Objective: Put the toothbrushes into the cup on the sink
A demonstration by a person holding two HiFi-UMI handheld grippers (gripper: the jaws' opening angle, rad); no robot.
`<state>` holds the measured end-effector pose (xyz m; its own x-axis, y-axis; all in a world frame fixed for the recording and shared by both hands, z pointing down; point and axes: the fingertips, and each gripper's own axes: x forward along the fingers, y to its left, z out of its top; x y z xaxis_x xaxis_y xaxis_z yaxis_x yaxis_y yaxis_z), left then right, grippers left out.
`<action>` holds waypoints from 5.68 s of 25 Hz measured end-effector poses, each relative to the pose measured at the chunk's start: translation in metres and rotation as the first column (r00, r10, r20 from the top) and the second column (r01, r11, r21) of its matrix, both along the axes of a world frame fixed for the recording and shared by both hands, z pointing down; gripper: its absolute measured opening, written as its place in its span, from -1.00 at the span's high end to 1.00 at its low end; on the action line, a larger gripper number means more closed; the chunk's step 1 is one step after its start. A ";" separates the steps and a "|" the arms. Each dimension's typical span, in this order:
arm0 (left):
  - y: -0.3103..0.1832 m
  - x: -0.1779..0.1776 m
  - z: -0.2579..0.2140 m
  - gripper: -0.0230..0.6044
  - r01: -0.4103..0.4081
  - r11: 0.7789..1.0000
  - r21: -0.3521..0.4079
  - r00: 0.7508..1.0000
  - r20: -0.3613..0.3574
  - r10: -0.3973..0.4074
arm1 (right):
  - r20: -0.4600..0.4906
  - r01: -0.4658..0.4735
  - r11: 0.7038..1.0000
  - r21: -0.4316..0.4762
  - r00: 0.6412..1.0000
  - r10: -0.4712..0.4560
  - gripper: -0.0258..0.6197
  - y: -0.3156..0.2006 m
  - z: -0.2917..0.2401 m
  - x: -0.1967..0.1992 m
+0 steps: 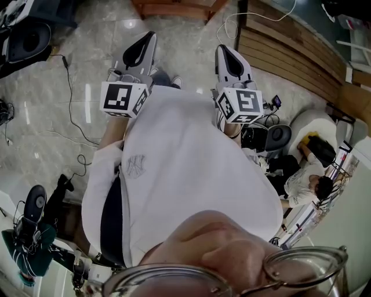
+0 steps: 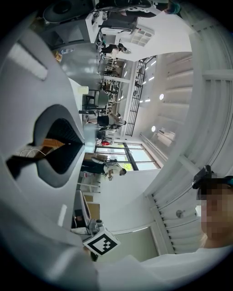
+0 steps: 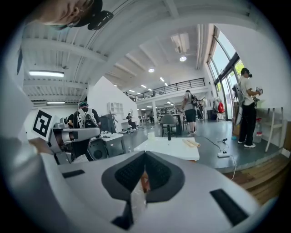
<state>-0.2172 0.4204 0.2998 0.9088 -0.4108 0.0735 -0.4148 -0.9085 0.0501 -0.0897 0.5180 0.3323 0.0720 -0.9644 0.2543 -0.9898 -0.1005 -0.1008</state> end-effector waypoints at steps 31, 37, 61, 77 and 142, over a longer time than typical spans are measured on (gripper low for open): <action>-0.181 0.034 0.003 0.90 0.034 0.998 -0.047 0.999 -0.001 -0.034 | 0.013 0.002 0.999 -0.038 1.000 -0.002 0.89 -0.174 0.000 0.046; -0.200 0.029 0.006 0.90 0.050 0.996 -0.074 0.999 -0.002 -0.050 | 0.034 0.011 0.999 -0.041 0.999 -0.010 0.89 -0.196 0.000 0.044; -0.317 0.099 0.011 0.90 0.182 0.979 -0.090 0.983 0.005 -0.182 | 0.042 0.108 0.993 -0.046 0.993 -0.106 0.89 -0.327 0.002 0.134; -0.362 0.159 0.016 0.90 0.229 0.971 -0.071 0.973 0.037 -0.227 | 0.071 0.139 0.989 -0.055 0.988 -0.135 0.89 -0.373 0.018 0.201; -0.555 0.228 0.023 0.90 0.010 0.991 -0.132 0.997 0.076 0.000 | -0.255 -0.239 0.883 -0.405 0.956 0.142 0.88 -0.475 0.041 0.435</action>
